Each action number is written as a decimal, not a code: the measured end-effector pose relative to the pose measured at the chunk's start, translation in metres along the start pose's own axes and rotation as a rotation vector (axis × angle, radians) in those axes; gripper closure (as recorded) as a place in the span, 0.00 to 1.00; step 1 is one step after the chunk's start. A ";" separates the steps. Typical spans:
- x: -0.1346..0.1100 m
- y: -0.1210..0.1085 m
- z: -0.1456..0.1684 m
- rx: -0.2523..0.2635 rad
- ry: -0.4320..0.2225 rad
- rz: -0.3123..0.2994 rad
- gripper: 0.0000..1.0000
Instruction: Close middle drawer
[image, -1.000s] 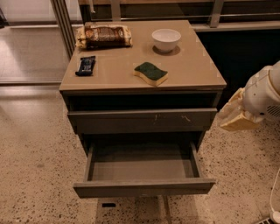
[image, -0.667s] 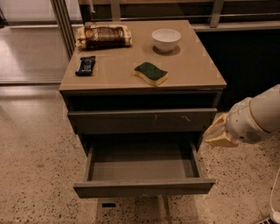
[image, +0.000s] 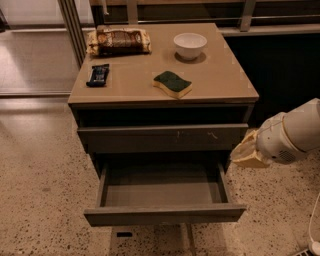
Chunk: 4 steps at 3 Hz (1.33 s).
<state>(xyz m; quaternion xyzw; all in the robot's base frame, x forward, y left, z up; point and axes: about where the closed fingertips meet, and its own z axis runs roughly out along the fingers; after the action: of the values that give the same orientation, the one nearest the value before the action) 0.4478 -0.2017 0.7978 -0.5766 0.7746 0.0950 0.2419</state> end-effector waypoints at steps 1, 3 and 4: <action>0.015 0.014 0.029 -0.051 0.011 -0.047 1.00; 0.100 0.070 0.165 -0.217 -0.005 -0.022 1.00; 0.151 0.097 0.236 -0.285 -0.018 0.021 1.00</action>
Offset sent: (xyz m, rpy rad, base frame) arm -0.0488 0.0059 -0.2255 0.0434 0.1829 0.1574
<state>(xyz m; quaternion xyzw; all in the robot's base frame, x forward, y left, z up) 0.3861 -0.1983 0.5083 -0.5961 0.7571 0.2116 0.1634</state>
